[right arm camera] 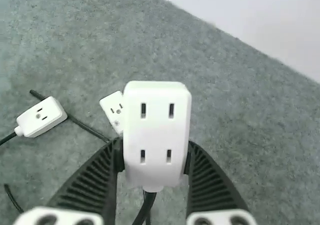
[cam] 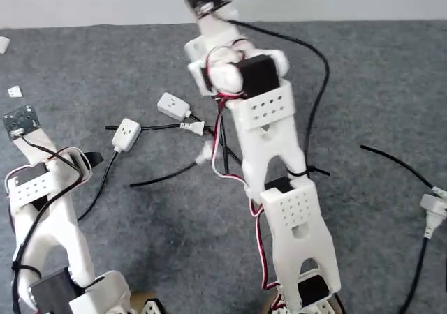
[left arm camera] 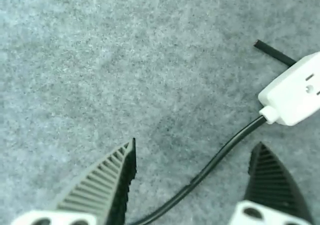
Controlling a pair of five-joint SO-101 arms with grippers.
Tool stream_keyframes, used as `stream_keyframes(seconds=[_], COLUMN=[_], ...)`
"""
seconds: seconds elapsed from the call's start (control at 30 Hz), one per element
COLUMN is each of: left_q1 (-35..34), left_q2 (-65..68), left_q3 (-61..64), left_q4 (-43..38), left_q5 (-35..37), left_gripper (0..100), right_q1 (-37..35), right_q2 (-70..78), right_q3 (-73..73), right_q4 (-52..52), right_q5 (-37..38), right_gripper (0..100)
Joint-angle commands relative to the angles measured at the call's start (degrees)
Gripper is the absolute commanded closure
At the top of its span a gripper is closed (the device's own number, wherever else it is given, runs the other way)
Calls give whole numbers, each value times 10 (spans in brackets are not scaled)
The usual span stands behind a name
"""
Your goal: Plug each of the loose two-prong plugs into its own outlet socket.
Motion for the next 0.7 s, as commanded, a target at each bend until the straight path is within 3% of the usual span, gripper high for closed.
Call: stream_keyframes(seconds=[0.0,0.37,0.67], left_q1=[6,6,22], left_q2=[-3,-3,-2], left_q3=[-26,-26,-24], left_q4=[-18,-18,-18], left_q5=[5,5,5], left_gripper=[662,662,662], right_q1=[7,4,-51], right_q2=[-69,-332,-410], right_q3=[43,423,669], right_q4=[29,25,12], right_q5=[-9,-84,-237], right_gripper=[991,991,991])
